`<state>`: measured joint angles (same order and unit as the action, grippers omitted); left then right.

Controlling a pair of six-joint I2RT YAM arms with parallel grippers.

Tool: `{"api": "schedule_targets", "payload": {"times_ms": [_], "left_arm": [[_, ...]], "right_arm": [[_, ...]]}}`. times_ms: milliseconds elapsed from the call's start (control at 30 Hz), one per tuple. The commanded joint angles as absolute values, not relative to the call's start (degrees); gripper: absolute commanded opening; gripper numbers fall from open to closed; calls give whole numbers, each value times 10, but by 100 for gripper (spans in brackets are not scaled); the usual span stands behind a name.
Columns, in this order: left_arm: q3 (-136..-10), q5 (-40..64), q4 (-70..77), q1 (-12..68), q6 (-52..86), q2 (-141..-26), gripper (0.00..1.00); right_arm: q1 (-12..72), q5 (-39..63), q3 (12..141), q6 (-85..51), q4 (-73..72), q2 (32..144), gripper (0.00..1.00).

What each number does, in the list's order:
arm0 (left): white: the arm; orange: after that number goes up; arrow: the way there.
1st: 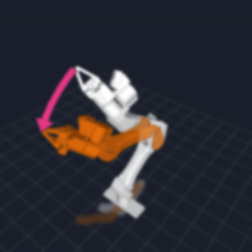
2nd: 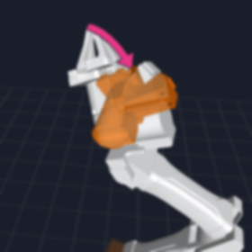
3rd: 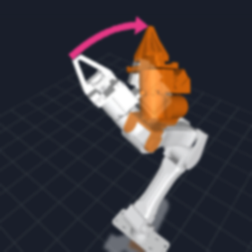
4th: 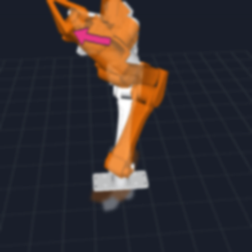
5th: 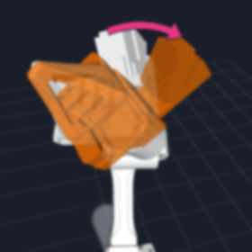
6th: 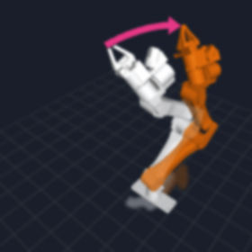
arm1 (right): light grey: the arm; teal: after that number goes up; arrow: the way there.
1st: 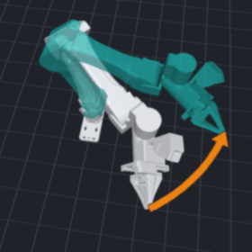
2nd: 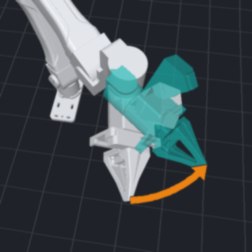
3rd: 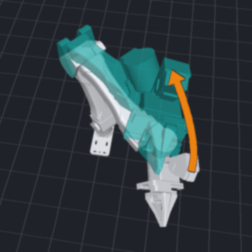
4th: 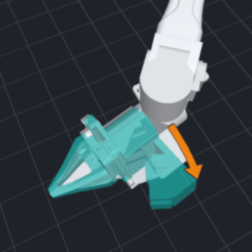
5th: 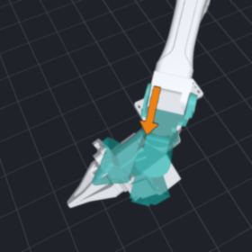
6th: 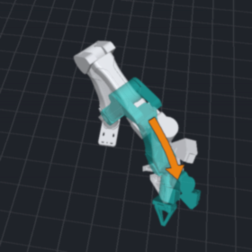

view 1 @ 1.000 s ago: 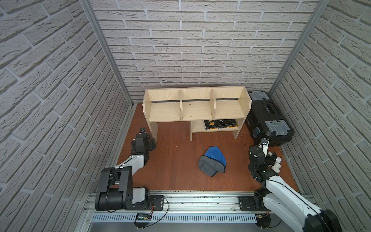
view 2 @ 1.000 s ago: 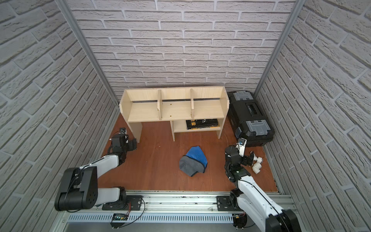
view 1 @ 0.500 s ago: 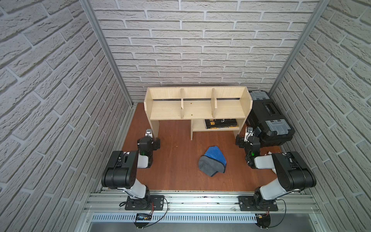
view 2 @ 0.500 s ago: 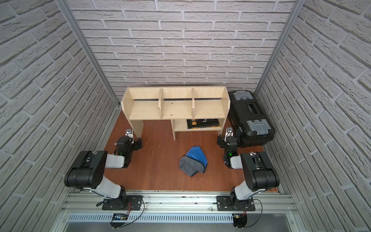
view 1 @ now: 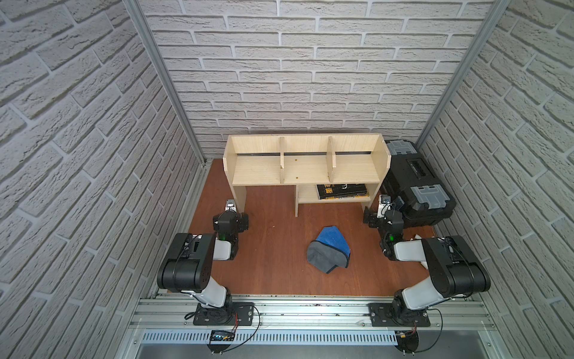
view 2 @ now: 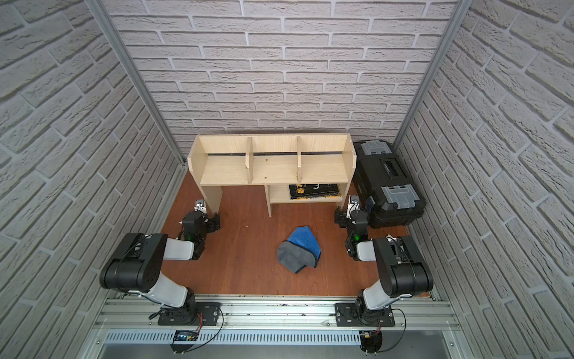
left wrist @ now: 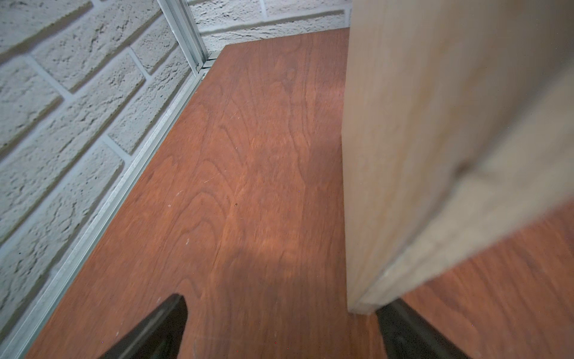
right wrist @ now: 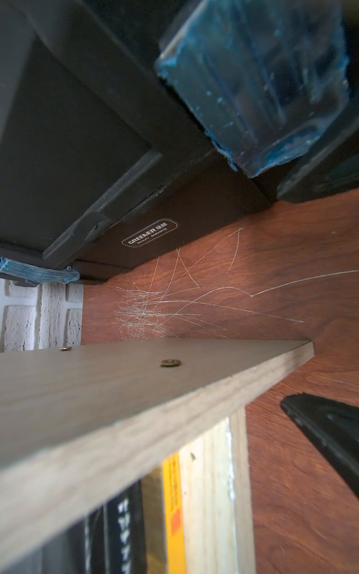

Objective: Wipe the bookshelf clean with a cloth
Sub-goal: Reset both arms

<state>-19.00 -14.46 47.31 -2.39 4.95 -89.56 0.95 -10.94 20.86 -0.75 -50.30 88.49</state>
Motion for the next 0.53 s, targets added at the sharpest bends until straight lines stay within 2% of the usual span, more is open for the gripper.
{"api": "schedule_targets", "payload": {"times_ms": [0,500], "left_arm": [[-209,-141,533,-16,18,-891,98],[-210,-138,532,-18,18,-891,98]], "right_arm": [[7,-105,216,-4,-513,875,99],[7,-104,217,-4,-511,874,99]]}}
